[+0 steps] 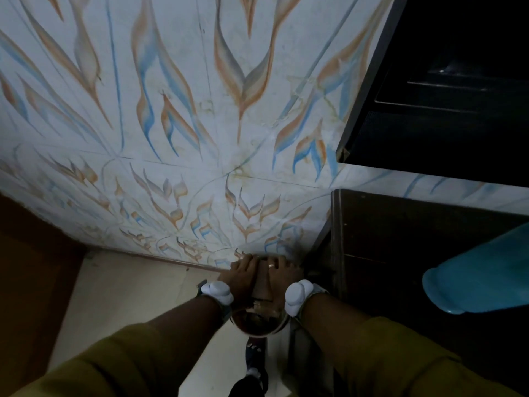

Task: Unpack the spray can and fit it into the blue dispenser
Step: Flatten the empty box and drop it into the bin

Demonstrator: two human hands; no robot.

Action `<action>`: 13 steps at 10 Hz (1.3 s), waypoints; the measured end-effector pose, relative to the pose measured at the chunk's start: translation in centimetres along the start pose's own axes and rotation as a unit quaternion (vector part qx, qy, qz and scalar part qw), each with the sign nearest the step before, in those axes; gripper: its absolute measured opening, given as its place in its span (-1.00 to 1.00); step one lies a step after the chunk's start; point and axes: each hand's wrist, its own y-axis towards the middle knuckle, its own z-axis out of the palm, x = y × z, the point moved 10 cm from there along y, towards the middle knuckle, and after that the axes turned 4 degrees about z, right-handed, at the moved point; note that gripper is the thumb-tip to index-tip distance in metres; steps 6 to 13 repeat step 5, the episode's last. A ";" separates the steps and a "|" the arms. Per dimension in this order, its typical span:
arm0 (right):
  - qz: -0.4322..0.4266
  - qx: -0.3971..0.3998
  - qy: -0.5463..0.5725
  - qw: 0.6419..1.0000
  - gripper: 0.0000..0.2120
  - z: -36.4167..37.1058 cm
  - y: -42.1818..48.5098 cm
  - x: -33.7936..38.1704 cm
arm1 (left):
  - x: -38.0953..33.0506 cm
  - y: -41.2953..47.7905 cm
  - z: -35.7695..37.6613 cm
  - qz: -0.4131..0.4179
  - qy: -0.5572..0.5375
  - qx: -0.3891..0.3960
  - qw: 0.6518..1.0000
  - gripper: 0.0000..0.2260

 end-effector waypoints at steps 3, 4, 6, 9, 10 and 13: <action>0.076 0.179 0.104 0.975 -0.48 3.0 -2.1 -1.8 | 0.6 1.9 9.9 -0.049 -0.105 0.071 0.991 -0.27; 0.089 0.191 0.083 0.974 -0.46 5.2 -1.1 -2.4 | 1.5 2.6 12.9 -0.070 -0.123 0.109 0.984 -0.25; 0.049 -0.233 0.009 0.971 -0.42 0.6 1.5 -1.8 | 5.5 4.7 15.1 -0.110 -0.175 0.086 0.975 -0.22; 0.049 -0.233 0.009 0.971 -0.42 0.6 1.5 -1.8 | 5.5 4.7 15.1 -0.110 -0.175 0.086 0.975 -0.22; 0.049 -0.233 0.009 0.971 -0.42 0.6 1.5 -1.8 | 5.5 4.7 15.1 -0.110 -0.175 0.086 0.975 -0.22; 0.049 -0.233 0.009 0.971 -0.42 0.6 1.5 -1.8 | 5.5 4.7 15.1 -0.110 -0.175 0.086 0.975 -0.22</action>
